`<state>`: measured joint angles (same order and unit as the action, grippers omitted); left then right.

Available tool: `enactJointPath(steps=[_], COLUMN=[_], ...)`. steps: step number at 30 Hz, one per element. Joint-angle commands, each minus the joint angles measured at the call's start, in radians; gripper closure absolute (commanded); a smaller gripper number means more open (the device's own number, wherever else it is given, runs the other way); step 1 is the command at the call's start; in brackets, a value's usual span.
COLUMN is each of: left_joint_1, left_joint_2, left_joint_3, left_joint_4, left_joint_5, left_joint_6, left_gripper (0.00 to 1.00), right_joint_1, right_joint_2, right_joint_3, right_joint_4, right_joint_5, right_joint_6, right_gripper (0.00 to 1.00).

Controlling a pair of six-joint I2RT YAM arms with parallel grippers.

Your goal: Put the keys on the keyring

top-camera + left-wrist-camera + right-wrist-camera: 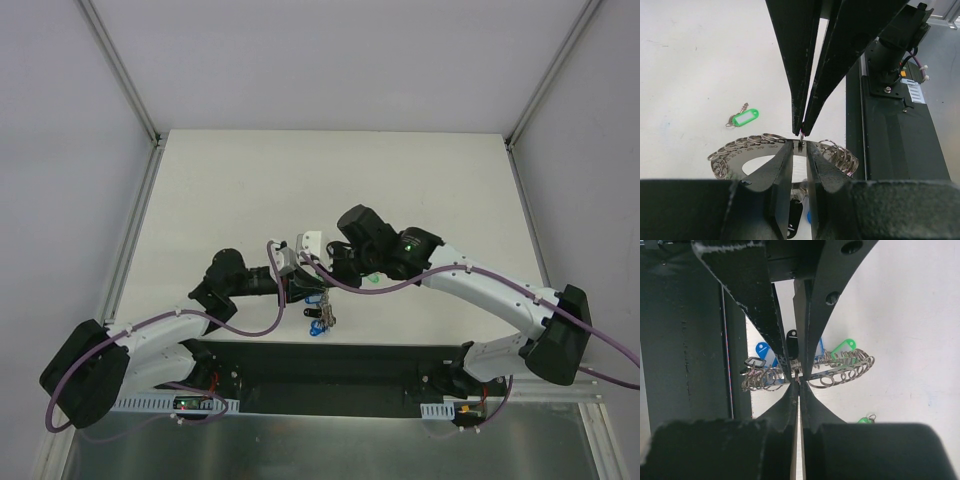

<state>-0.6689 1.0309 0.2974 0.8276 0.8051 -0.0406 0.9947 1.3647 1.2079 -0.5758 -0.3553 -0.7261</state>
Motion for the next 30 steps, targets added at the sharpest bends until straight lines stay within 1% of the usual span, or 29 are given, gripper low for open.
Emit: enactJointPath(steps=[1, 4, 6, 7, 12, 13, 14, 16, 18, 19, 21, 22, 24, 25, 27, 28, 30], left_joint_1=[-0.014, -0.015, -0.018, -0.020, -0.023, -0.023, -0.023, -0.020, -0.006, 0.003, 0.028, 0.050, 0.068, 0.077, 0.081, 0.084, 0.084], left_joint_2=[0.009, 0.018, 0.024, 0.029, 0.031, 0.023, 0.015, -0.002, -0.005, -0.002, 0.008, 0.017, 0.017, 0.008, -0.012, -0.038, -0.090], left_joint_3=[0.043, 0.048, 0.049, 0.051, 0.036, 0.029, 0.019, -0.033, -0.096, -0.116, -0.168, -0.184, -0.219, -0.227, -0.237, -0.239, -0.250], left_joint_4=[0.053, 0.053, 0.053, 0.053, 0.050, 0.051, 0.057, 0.126, 0.197, 0.273, 0.344, 0.404, 0.444, 0.452, 0.426, 0.409, 0.366], left_joint_5=[0.022, 0.025, 0.028, 0.029, 0.010, -0.003, -0.018, -0.082, -0.133, -0.147, -0.170, -0.175, -0.182, -0.196, -0.205, -0.217, -0.237], left_joint_6=[0.013, 0.015, 0.013, 0.011, 0.021, 0.025, 0.031, 0.031, 0.021, 0.010, -0.031, -0.042, -0.062, -0.062, -0.053, -0.050, -0.038], left_gripper=[0.85, 0.87, 0.92, 0.99, 1.00, 1.00, 1.00, 1.00, 1.00, 1.00, 1.00, 1.00, 1.00, 1.00, 1.00, 1.00, 1.00], right_joint_1=[0.012, 0.015, 0.019, 0.019, 0.019, 0.019, 0.019, 0.003, -0.020, -0.051, -0.091, -0.131, -0.165, -0.188, -0.195, -0.200, -0.200], right_joint_2=[-0.001, 0.004, 0.005, 0.007, -0.009, -0.016, -0.027, -0.062, -0.088, -0.117, -0.139, -0.148, -0.142, -0.133, -0.087, -0.061, 0.026], right_joint_3=[0.058, 0.062, 0.064, 0.064, 0.064, 0.056, 0.042, 0.024, -0.010, -0.022, -0.062, -0.076, -0.094, -0.106, -0.116, -0.114, -0.088], right_joint_4=[0.011, 0.010, 0.008, 0.010, 0.019, 0.028, 0.040, 0.071, 0.099, 0.105, 0.117, 0.117, 0.090, 0.073, 0.038, 0.030, -0.012], right_joint_5=[-0.005, -0.005, -0.002, -0.001, 0.006, 0.015, 0.042, 0.073, 0.102, 0.110, 0.131, 0.144, 0.177, 0.190, 0.265, 0.330, 0.392], right_joint_6=[-0.016, -0.018, -0.019, -0.019, -0.006, 0.005, 0.031, 0.066, 0.131, 0.154, 0.229, 0.255, 0.295, 0.298, 0.306, 0.327, 0.356], right_gripper=[0.99, 0.99, 0.99, 0.99, 0.99, 0.95, 0.89, 0.69, 0.61, 0.56, 0.55, 0.55, 0.55, 0.57, 0.57, 0.58, 0.60])
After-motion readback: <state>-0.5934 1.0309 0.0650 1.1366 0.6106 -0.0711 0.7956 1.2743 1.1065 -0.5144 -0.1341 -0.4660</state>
